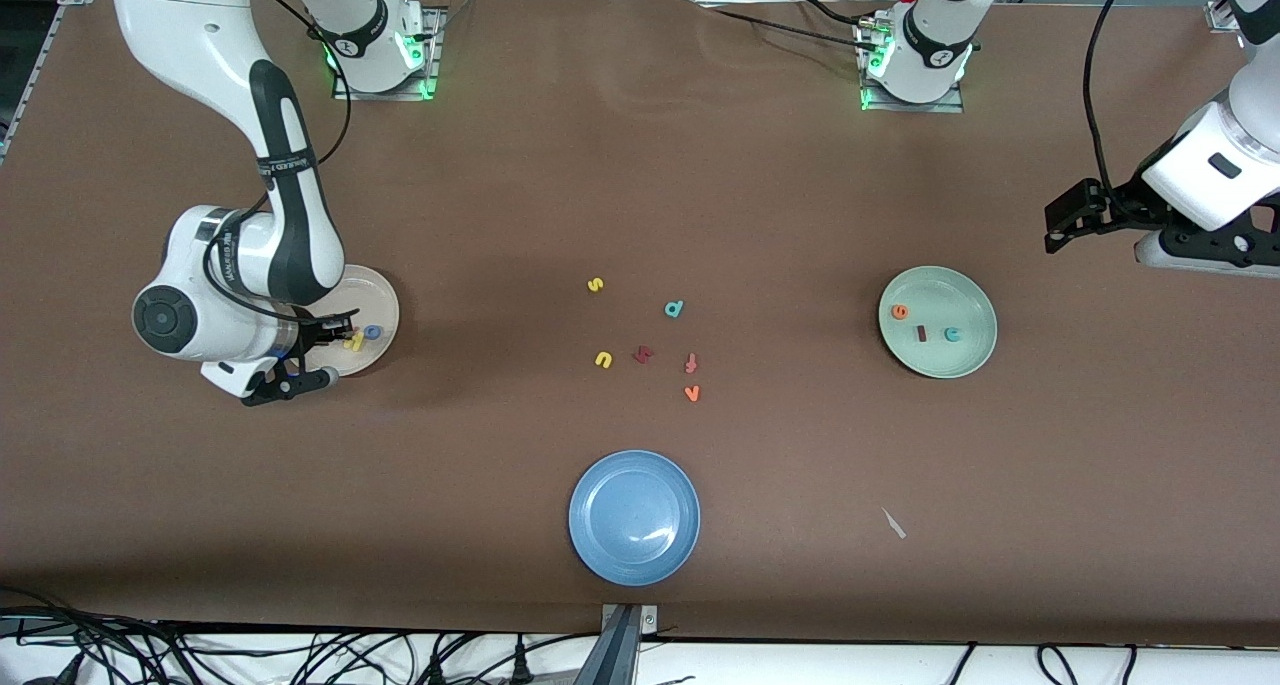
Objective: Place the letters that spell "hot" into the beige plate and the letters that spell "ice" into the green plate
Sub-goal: 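Release the yellow u on the beige plate with the right gripper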
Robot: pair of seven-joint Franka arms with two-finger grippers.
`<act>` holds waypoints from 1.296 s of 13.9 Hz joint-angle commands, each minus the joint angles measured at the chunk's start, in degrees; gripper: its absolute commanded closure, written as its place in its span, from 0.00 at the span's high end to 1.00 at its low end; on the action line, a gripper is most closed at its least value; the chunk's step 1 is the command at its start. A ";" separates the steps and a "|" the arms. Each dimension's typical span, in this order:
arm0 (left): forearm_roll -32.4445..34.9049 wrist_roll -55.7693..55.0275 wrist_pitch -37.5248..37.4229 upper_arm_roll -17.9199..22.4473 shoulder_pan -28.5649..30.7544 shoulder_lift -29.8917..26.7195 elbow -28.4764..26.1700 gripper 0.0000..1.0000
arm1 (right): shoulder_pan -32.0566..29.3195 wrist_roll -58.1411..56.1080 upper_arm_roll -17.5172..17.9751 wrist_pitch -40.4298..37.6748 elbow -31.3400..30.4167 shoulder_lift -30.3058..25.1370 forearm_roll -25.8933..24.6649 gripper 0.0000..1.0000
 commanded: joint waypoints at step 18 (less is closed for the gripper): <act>-0.96 0.53 -0.81 0.90 -0.21 -4.63 -5.12 1.00 | -18.01 35.59 27.07 -9.36 -1.13 -19.82 -13.94 1.00</act>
